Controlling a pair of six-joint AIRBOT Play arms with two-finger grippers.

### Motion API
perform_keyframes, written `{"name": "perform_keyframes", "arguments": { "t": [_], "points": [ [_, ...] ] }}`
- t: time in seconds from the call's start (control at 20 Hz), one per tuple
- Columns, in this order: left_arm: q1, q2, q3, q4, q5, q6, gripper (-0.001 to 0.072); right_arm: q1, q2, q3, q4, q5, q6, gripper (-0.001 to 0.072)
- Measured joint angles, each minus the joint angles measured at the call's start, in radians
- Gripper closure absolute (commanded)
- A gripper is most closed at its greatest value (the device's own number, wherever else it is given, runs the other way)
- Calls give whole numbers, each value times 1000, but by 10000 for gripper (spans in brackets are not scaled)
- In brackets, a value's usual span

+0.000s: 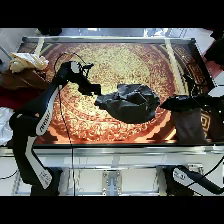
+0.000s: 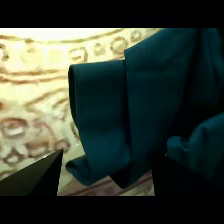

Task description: Fold the shirts.

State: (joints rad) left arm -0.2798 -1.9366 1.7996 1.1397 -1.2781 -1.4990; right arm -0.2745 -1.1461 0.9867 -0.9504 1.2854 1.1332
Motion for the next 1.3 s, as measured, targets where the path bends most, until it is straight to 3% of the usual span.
{"name": "perform_keyframes", "arguments": {
  "t": [0.25, 0.35, 0.4, 0.45, 0.55, 0.6, 0.7, 0.95, 1.3],
  "points": [
    [7, -54, -2, -53, 98, 19, 129, 0, -9, -12, 69, -18, 0, 237],
    [10, -64, -2, -63, 128, 23, 167, 0, -10, -13, 84, -22, 0, 237],
    [11, -72, -2, -64, 136, 23, 248, 0, -10, -14, 87, -23, 0, 238],
    [11, -77, -2, -68, 144, 24, 380, 0, -11, -14, 90, -34, 0, 238],
    [10, -87, -2, -87, 154, 26, 699, 0, -11, -14, 96, -64, 0, 240],
    [8, -91, -2, -102, 158, 34, 697, 0, -11, -14, 97, -85, -1, 247],
    [7, -97, -2, -128, 163, 49, 697, 0, -13, -14, 89, -130, 0, 331],
    [10, -100, -2, -163, 164, 68, 698, 0, -108, -16, -10, -254, 140, 319],
    [23, -90, -2, -174, 133, 75, 698, 0, -371, 40, 33, -320, 170, 319]
  ]
}}
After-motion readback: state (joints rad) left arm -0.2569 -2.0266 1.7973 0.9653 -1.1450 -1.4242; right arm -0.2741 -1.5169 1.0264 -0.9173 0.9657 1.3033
